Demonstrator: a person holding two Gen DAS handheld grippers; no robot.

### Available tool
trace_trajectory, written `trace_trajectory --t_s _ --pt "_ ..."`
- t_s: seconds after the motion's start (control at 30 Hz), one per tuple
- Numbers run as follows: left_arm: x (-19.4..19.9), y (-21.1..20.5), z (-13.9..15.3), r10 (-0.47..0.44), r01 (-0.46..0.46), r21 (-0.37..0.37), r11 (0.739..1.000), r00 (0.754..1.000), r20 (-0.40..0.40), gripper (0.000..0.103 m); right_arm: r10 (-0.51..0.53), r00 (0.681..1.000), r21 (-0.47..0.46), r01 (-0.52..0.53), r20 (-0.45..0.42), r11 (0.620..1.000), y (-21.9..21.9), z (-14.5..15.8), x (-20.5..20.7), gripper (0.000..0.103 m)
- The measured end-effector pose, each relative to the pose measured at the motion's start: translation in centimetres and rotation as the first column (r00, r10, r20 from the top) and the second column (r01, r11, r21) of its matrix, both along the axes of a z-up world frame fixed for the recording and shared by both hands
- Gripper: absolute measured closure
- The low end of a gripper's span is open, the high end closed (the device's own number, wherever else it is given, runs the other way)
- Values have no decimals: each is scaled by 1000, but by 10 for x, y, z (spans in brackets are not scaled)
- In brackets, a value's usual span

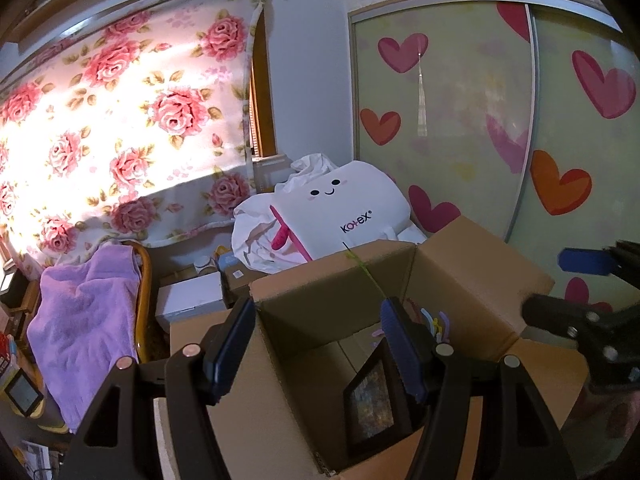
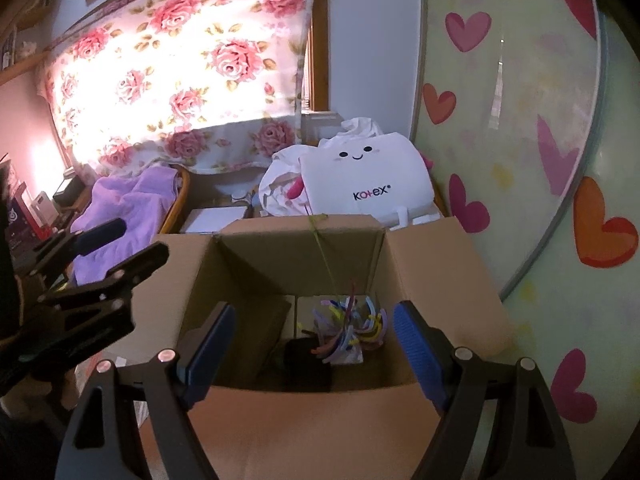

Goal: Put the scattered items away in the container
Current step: 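Lower the right tool into the box toward the pipe cleaners, then push the pipe cleaner bundle deeper into the box with the right tool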

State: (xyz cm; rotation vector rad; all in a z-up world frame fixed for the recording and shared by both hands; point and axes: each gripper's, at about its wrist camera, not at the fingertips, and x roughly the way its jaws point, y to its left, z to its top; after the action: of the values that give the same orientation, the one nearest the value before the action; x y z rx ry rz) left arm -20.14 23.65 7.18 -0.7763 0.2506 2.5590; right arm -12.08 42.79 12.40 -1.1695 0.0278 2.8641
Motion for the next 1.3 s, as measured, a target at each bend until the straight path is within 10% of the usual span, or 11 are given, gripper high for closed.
trace_trajectory --t_s 0.57,1.3 --pt "-30 -17 -5 38 -38 -10 999 999 11 34 47 996 94 -55 82 994 -9 -17 -113 21" --pt "-42 -47 -24 88 -88 -13 996 995 39 34 48 950 73 -74 309 995 16 -162 -217 73"
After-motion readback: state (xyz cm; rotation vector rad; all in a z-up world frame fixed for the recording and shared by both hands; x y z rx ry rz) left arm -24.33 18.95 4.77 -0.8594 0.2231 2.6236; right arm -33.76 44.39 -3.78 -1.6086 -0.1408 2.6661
